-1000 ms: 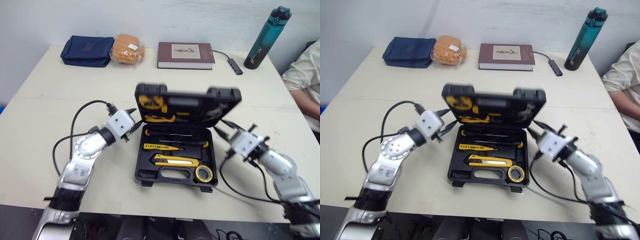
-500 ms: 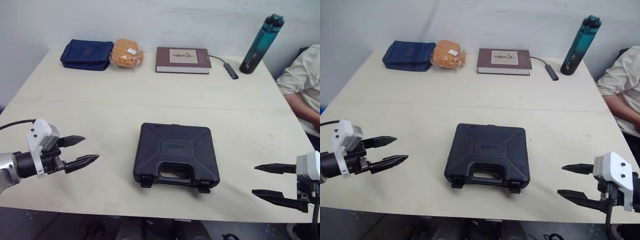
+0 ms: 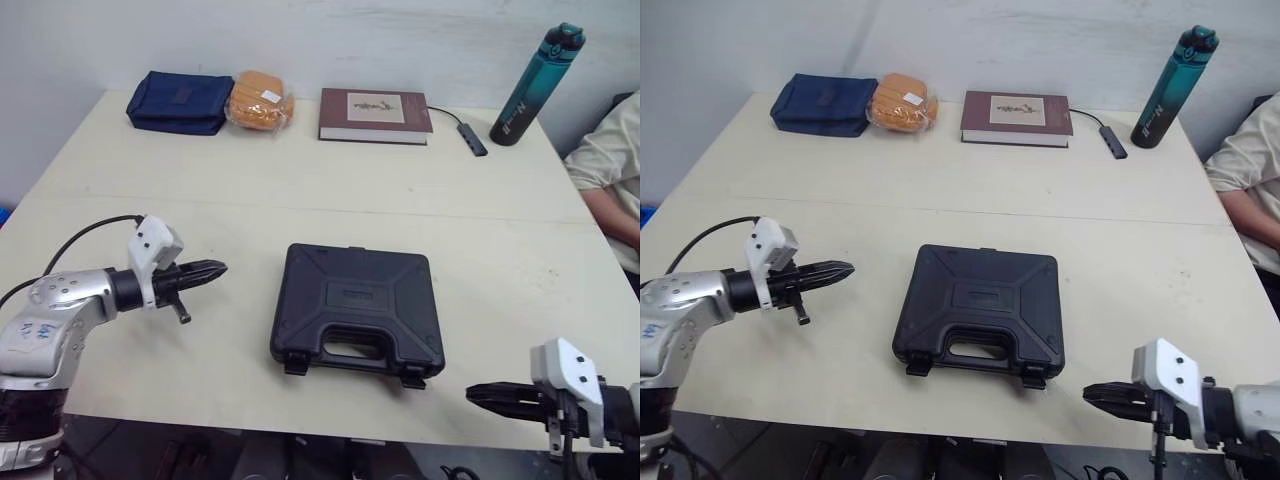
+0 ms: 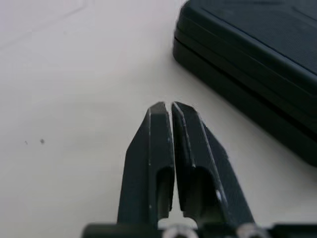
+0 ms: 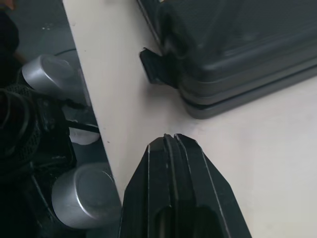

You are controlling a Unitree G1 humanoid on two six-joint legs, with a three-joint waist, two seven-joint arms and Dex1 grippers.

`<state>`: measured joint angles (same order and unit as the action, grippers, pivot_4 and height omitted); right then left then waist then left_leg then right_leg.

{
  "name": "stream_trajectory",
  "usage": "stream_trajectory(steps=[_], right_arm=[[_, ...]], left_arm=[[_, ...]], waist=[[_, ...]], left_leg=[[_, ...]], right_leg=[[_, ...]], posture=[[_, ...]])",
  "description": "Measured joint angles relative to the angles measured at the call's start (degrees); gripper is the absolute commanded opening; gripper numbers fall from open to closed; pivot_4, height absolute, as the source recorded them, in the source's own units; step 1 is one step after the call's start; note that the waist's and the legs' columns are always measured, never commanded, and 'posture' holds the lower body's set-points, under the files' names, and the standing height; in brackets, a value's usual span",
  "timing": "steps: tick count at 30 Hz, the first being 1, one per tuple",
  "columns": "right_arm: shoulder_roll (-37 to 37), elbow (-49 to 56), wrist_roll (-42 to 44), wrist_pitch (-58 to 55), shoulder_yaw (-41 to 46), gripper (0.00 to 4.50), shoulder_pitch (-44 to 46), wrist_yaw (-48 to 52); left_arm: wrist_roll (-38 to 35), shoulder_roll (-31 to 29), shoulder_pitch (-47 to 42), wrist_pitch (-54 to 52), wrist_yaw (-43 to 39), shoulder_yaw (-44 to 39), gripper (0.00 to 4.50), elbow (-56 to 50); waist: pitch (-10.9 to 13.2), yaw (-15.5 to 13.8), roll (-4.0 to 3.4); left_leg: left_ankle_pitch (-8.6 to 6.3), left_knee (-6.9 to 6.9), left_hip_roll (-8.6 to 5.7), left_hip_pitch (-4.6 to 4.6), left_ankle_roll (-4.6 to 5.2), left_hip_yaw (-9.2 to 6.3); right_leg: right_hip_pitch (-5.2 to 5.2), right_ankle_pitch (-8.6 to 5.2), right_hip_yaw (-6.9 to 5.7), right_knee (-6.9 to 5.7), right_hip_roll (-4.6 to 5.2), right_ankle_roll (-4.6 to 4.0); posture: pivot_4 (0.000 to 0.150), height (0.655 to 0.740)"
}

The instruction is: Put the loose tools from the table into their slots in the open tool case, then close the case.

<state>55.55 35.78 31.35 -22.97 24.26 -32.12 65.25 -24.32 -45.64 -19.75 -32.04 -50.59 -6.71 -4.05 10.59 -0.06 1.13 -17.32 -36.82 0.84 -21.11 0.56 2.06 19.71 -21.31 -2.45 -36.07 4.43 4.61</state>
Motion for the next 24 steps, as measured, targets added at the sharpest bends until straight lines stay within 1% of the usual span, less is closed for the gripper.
stream_trajectory(steps=[2,3,5,8,11,16,20,24], right_arm=[[-0.96,-0.12,-1.38,-0.05,-4.38,0.00,2.04,-1.44],[-1.19,-0.06,-1.70,-0.05,-5.44,0.00,2.64,-1.77],[-1.86,-0.12,-2.63,-0.18,-8.09,0.00,4.15,-2.93],[-2.31,-0.08,-3.99,-0.77,-11.57,0.00,5.89,-4.24],[-3.09,-0.16,-4.87,-1.28,-14.88,0.00,8.64,-5.80],[-3.60,-0.71,-5.62,-1.71,-18.14,0.00,12.13,-6.89],[-3.75,-1.45,-5.75,-2.17,-19.48,0.00,14.08,-7.40],[-4.60,-2.56,-7.07,-1.65,-19.55,0.00,15.60,-8.38]], left_arm=[[4.00,3.13,-7.90,3.15,-0.40,5.20,0.05,8.27],[4.83,3.73,-9.47,3.96,-0.46,6.05,0.05,9.86],[7.86,7.01,-16.38,7.26,-0.99,9.15,0.05,17.86],[11.53,10.14,-23.71,12.34,-2.44,12.25,0.05,27.81],[15.18,13.27,-28.69,18.25,-3.93,14.67,0.05,37.36],[19.88,19.39,-34.70,27.57,-5.69,17.15,0.05,51.77],[22.70,22.29,-38.14,32.74,-6.54,18.34,0.05,59.26],[23.87,23.08,-39.54,36.08,-8.11,18.33,0.05,62.94]], waist=[[0.00,-0.06,0.00],[0.00,-0.03,0.00],[0.00,-0.08,0.00],[0.01,-0.05,0.03],[0.02,-0.05,0.03],[0.06,-0.25,0.10],[0.10,-0.24,0.17],[0.11,0.09,0.19]], left_leg=[[0.10,-0.13,0.00,-0.07,-0.21,-0.01],[0.09,-0.17,0.00,-0.13,-0.22,-0.01],[0.09,-0.28,-0.03,-0.17,-0.22,0.02],[0.09,-0.39,-0.05,-0.21,-0.20,0.05],[0.10,-0.47,-0.06,-0.21,-0.19,0.08],[0.09,-0.51,-0.08,-0.25,-0.19,0.08],[0.10,-0.59,-0.08,-0.35,-0.19,0.10],[0.10,-0.74,-0.07,-0.35,-0.20,0.12]], right_leg=[[0.01,0.00,-0.03,-0.02,-0.02,0.00],[0.04,0.00,-0.04,-0.02,-0.02,0.01],[0.03,0.01,-0.03,0.00,-0.04,0.04],[0.02,0.05,-0.07,0.00,-0.05,0.14],[0.03,0.07,-0.05,-0.03,-0.05,0.18],[0.06,0.06,-0.07,-0.05,-0.05,0.21],[0.20,0.07,-0.13,-0.39,-0.06,0.22],[0.22,0.07,-0.11,-0.44,-0.05,0.22]], posture=[[0.150,0.7400],[0.150,0.7400],[0.150,0.7400],[0.150,0.7400],[0.150,0.7400],[0.150,0.7400],[0.150,0.7400],[0.150,0.7400]])
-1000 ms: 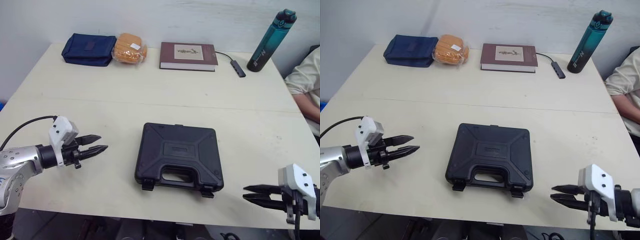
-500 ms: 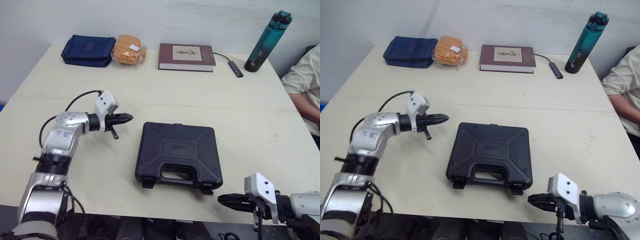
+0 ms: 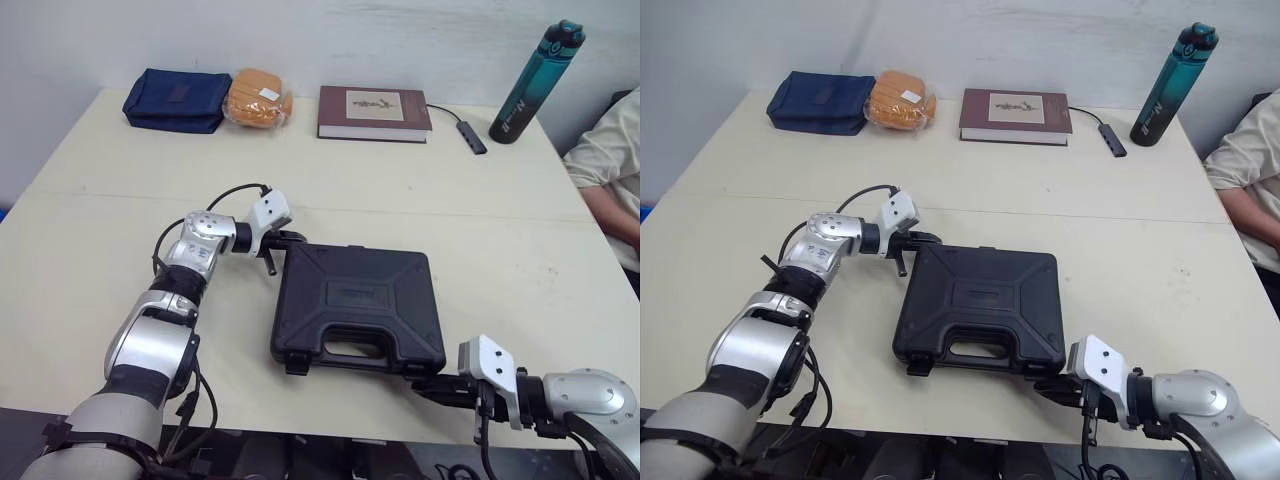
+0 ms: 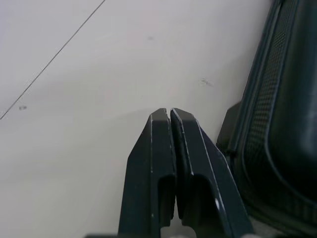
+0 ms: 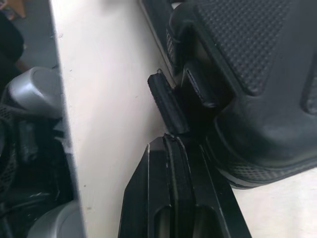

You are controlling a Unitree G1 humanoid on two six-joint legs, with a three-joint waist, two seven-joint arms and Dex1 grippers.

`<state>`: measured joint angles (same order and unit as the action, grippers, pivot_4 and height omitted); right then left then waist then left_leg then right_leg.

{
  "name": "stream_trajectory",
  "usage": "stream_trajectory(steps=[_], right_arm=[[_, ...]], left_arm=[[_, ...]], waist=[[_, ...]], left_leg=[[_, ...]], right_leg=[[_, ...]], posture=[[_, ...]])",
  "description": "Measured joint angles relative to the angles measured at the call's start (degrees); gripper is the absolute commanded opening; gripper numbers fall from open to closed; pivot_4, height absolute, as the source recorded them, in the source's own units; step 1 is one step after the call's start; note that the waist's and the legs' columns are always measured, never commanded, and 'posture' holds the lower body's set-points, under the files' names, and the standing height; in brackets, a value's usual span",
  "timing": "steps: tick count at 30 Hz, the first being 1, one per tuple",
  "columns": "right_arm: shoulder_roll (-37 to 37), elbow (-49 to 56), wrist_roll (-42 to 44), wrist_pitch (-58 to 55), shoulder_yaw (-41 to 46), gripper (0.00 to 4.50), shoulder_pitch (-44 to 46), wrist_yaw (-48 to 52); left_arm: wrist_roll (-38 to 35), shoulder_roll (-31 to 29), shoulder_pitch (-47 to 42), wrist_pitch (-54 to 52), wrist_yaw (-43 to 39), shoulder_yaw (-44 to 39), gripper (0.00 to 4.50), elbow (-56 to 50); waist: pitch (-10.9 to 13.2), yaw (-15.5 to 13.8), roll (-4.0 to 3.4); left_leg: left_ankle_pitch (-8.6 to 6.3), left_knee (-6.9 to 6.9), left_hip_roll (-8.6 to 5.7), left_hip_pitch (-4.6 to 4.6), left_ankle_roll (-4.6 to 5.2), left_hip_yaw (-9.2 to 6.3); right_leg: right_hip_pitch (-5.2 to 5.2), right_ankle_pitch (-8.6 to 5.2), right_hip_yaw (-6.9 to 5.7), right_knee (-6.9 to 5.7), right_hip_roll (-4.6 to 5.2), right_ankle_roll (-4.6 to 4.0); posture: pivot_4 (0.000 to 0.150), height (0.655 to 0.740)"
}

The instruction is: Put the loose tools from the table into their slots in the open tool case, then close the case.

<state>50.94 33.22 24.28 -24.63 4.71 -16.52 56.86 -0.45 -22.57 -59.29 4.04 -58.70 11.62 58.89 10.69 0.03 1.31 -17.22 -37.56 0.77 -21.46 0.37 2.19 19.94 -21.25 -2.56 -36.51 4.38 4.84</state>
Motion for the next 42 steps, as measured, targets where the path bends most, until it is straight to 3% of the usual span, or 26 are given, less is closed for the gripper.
stream_trajectory(steps=[4,11,24,31,36,39,42], right_arm=[[-0.65,-3.40,-2.97,2.06,-0.01,0.00,0.95,-1.31],[0.45,-8.10,-5.46,5.53,2.89,0.00,1.33,-0.89],[-0.84,-10.94,-6.55,5.67,4.36,0.00,3.77,-2.47],[1.71,-10.63,-4.27,2.98,11.77,0.00,-2.51,0.40],[0.21,-7.96,0.57,-2.64,18.49,0.00,-5.19,-0.36],[-0.62,-6.05,1.66,-4.52,19.24,0.00,-5.58,-1.65],[-1.69,-5.20,1.80,-5.93,18.87,0.00,-5.42,-3.15]], left_arm=[[0.32,-0.59,0.27,1.24,-4.02,-0.07,0.05,-0.28],[-1.12,-1.82,7.26,-2.43,-8.83,-0.78,0.05,-12.60],[-4.60,-5.03,17.31,-14.86,-9.67,-2.51,0.05,-32.67],[-9.17,-7.24,16.62,-23.49,-9.95,-4.40,0.05,-40.54],[-16.83,-1.00,9.84,-34.54,-9.51,-4.54,0.05,-50.46],[-16.19,4.82,7.25,-33.72,-8.58,0.41,0.05,-51.75],[-13.40,9.79,5.19,-31.54,-6.70,5.17,0.05,-46.25]], waist=[[0.00,-0.13,0.01],[0.00,-0.16,0.00],[0.00,-0.06,-0.01],[0.01,-0.16,-0.01],[0.00,-0.89,-0.01],[-0.03,-1.39,-0.08],[-0.03,-1.20,-0.08]], left_leg=[[0.00,-0.01,-0.01,-0.01,0.01,0.00],[0.00,0.00,0.00,-0.03,0.01,-0.08],[-0.03,-0.04,0.02,-0.02,0.05,-0.09],[-0.03,-0.03,0.02,0.00,0.05,-0.13],[-0.08,-0.12,0.02,-0.01,0.14,-0.16],[-0.08,-0.11,0.00,0.01,0.13,-0.14],[-0.07,-0.12,0.00,0.04,0.11,-0.08]], right_leg=[[-0.01,0.00,0.01,-0.01,0.03,0.00],[-0.08,0.00,-0.06,-0.03,0.03,0.00],[-0.11,0.00,-0.03,-0.03,0.04,0.00],[-0.20,0.00,-0.07,0.00,0.04,0.00],[-0.33,0.01,-0.07,0.07,0.05,0.03],[-0.35,0.01,-0.07,0.12,0.03,0.04],[-0.28,0.01,0.00,0.14,-0.04,0.05]], posture=[[0.150,0.7400],[0.150,0.7400],[0.150,0.7400],[0.150,0.7400],[0.150,0.7400],[0.150,0.7400],[0.150,0.7400]])
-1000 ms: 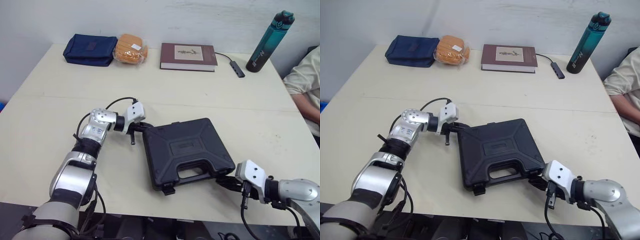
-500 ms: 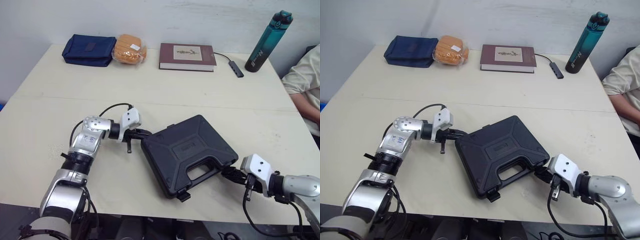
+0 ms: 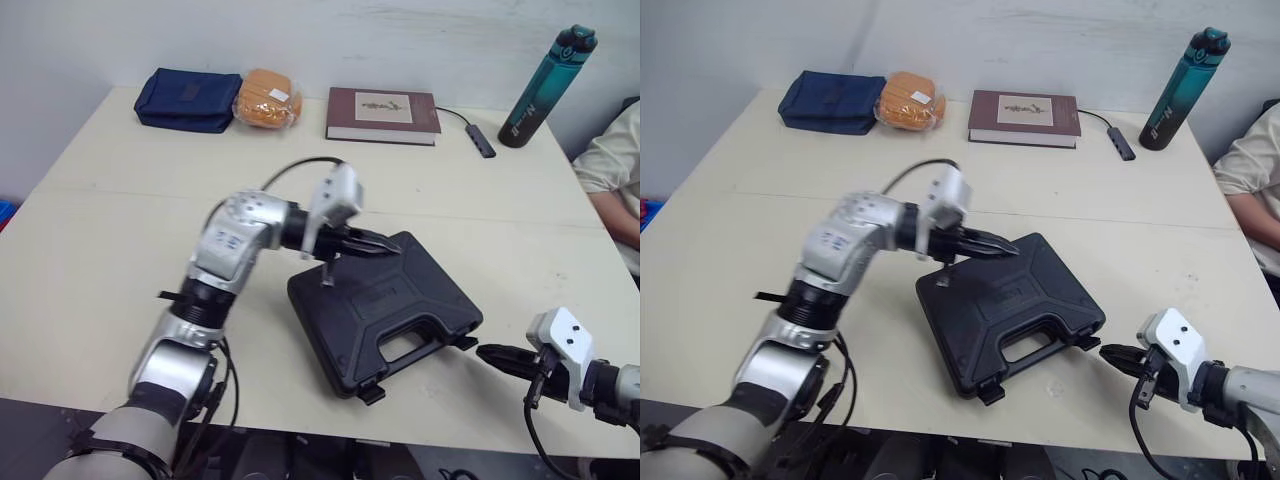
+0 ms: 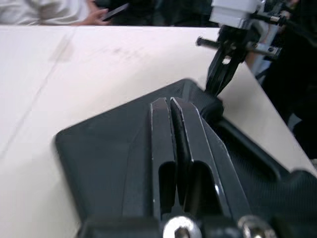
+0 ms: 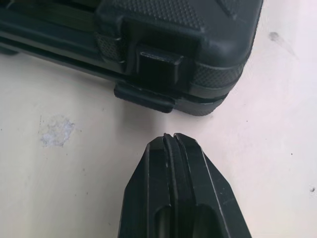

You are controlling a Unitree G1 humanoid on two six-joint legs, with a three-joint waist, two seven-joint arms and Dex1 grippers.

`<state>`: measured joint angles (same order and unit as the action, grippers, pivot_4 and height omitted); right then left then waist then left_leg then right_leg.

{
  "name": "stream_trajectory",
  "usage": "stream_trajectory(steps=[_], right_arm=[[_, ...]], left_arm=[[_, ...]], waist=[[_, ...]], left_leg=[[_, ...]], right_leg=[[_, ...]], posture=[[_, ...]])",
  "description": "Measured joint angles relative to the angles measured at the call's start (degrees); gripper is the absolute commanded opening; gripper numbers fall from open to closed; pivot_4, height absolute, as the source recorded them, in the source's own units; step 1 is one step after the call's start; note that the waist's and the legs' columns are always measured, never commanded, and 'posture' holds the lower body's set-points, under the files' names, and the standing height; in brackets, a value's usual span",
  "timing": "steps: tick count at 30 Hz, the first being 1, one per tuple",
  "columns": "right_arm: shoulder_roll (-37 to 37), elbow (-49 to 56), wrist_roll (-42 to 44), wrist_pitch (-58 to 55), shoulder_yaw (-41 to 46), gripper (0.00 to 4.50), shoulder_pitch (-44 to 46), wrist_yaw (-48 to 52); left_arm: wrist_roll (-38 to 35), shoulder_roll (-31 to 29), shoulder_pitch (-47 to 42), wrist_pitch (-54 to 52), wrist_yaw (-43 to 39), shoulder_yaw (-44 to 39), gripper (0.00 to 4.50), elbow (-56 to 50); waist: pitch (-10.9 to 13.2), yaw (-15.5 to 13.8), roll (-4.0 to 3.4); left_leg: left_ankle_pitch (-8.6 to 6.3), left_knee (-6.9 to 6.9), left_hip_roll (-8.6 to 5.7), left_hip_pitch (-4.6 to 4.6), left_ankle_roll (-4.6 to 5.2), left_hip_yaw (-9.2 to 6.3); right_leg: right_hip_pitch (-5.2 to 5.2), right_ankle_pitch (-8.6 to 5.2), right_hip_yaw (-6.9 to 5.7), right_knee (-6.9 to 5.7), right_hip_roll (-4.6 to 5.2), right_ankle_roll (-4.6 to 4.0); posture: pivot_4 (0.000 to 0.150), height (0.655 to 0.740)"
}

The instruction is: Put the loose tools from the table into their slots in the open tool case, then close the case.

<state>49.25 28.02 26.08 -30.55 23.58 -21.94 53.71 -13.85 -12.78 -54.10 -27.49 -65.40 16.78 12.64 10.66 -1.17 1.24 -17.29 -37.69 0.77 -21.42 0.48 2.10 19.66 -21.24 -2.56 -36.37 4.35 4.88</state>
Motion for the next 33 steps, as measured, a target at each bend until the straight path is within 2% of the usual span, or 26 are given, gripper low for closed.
stream_trajectory(steps=[6,10,15,22,33], right_arm=[[-0.65,1.54,-0.04,-2.26,-2.31,0.00,1.81,-2.77],[-0.83,2.54,-0.01,-3.37,-2.76,0.00,1.72,-3.95],[-1.48,3.98,0.88,-4.75,-2.73,0.00,0.94,-4.53],[-1.49,6.37,3.69,-7.32,-2.19,0.00,1.03,-5.13],[-1.12,7.00,6.94,-12.44,-1.67,0.00,4.22,-7.04]], left_arm=[[7.91,7.87,-5.66,8.56,0.78,8.05,0.05,16.54],[11.27,11.06,-8.31,14.44,0.99,9.47,0.05,25.11],[14.13,12.32,-8.98,22.66,-2.75,12.57,0.05,26.71],[16.15,15.41,-9.35,28.22,-1.54,12.45,0.05,30.73],[22.63,14.88,-9.65,38.21,0.97,14.78,0.05,31.62]], waist=[[0.00,-0.15,-0.02],[0.00,-0.21,-0.01],[-0.02,-0.22,-0.05],[-0.02,-0.28,-0.05],[-0.26,0.02,0.09]], left_leg=[[0.00,0.05,-0.01,0.01,0.00,0.03],[0.00,0.09,0.00,-0.05,0.00,0.01],[0.00,0.09,0.00,0.01,0.00,0.00],[-0.02,0.10,0.00,0.02,0.03,-0.04],[-0.05,0.09,0.02,0.21,0.09,-0.05]], right_leg=[[0.03,-0.01,0.05,0.18,-0.01,0.01],[0.09,-0.01,0.01,0.22,-0.01,0.01],[-0.02,-0.01,0.01,0.28,0.02,0.01],[-0.08,0.00,-0.06,0.35,0.03,0.01],[-0.28,0.00,-0.04,0.36,0.05,0.02]], posture=[[0.150,0.7400],[0.150,0.7400],[0.150,0.7400],[0.150,0.7400],[0.150,0.7400]])
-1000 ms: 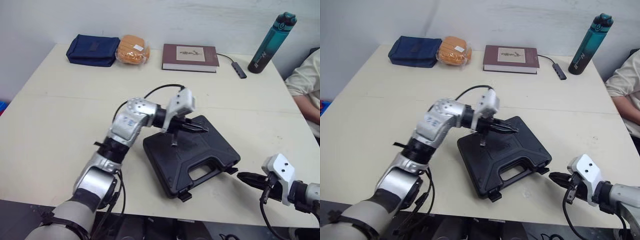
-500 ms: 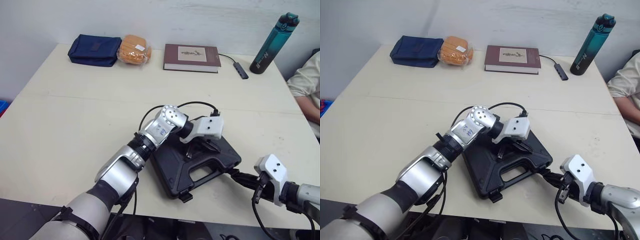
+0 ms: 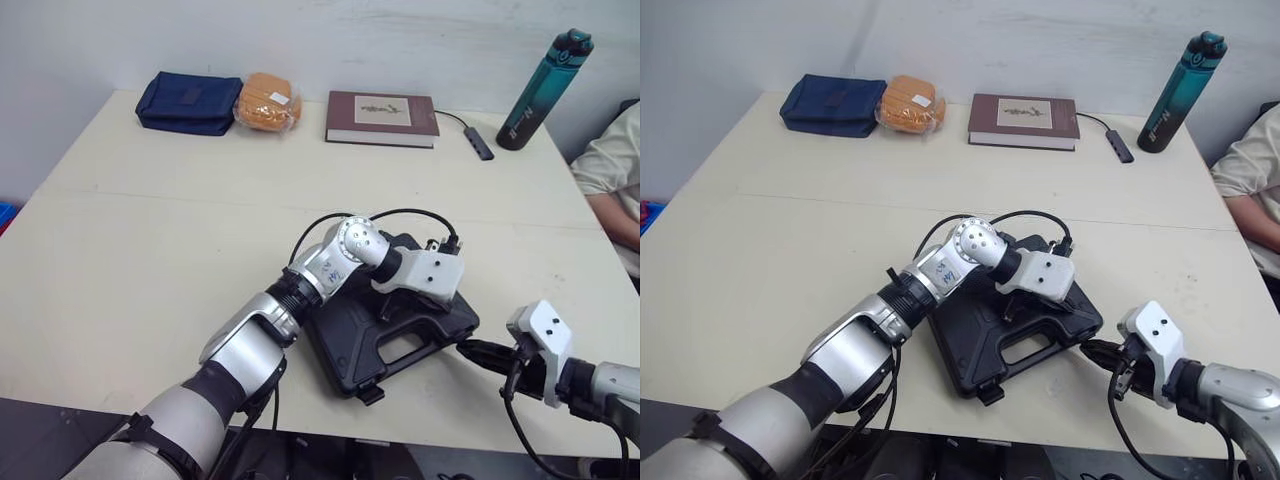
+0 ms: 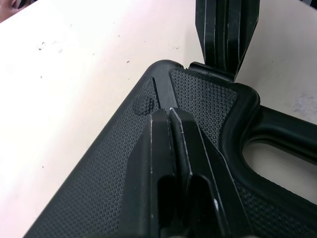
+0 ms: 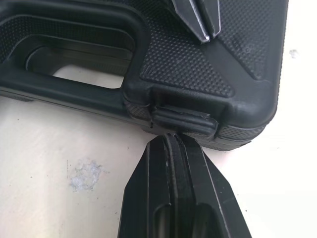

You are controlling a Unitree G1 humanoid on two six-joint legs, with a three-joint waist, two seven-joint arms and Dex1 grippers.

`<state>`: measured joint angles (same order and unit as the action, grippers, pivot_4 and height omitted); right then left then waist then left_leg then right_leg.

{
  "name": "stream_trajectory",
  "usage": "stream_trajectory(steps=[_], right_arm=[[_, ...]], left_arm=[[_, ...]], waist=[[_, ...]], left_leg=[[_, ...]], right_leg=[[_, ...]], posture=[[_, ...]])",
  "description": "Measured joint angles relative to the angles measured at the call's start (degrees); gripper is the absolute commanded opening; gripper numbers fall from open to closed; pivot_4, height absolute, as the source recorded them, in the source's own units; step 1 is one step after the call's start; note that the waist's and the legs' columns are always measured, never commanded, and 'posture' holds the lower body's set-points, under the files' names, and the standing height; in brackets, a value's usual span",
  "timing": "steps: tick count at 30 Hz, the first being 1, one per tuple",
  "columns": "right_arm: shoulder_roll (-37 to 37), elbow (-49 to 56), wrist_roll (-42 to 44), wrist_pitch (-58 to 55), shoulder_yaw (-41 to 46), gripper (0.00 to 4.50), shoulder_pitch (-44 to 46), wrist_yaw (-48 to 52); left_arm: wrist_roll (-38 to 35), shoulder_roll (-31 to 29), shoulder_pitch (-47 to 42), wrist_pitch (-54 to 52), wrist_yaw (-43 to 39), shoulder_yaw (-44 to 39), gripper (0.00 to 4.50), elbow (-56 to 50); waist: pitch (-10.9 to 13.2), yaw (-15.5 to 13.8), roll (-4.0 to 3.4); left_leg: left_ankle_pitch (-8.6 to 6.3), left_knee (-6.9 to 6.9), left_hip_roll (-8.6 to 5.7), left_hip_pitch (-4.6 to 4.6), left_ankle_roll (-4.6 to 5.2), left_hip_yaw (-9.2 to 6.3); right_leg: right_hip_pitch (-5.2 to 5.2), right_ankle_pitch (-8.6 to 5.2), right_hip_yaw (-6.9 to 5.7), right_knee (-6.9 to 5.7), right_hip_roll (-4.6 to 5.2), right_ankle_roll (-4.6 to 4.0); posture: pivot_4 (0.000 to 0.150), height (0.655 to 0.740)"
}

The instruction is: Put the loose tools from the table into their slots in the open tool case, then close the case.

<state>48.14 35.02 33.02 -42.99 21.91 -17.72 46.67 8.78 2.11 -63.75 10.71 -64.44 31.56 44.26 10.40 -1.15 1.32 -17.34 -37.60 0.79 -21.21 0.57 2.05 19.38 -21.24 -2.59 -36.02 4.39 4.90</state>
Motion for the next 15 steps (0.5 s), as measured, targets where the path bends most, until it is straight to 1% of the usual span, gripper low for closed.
stream_trajectory(steps=[9,15], right_arm=[[1.21,-1.28,0.69,-2.11,-0.94,0.00,3.96,1.15],[1.15,-1.36,-0.44,-2.07,-2.70,0.00,5.04,0.93]], left_arm=[[0.52,-0.22,0.28,1.35,0.08,0.00,0.05,0.69],[0.62,0.21,0.56,1.35,0.59,-0.01,0.05,1.16]], waist=[[-0.09,1.27,0.11],[-0.38,1.62,0.44]], left_leg=[[-0.02,0.00,0.03,0.06,0.03,0.00],[-0.05,0.09,0.06,0.11,0.09,0.00]], right_leg=[[-0.02,0.00,0.02,-0.06,0.00,0.00],[-0.02,0.00,0.04,-0.06,-0.01,-0.01]], posture=[[0.150,0.7400],[0.150,0.7400]])
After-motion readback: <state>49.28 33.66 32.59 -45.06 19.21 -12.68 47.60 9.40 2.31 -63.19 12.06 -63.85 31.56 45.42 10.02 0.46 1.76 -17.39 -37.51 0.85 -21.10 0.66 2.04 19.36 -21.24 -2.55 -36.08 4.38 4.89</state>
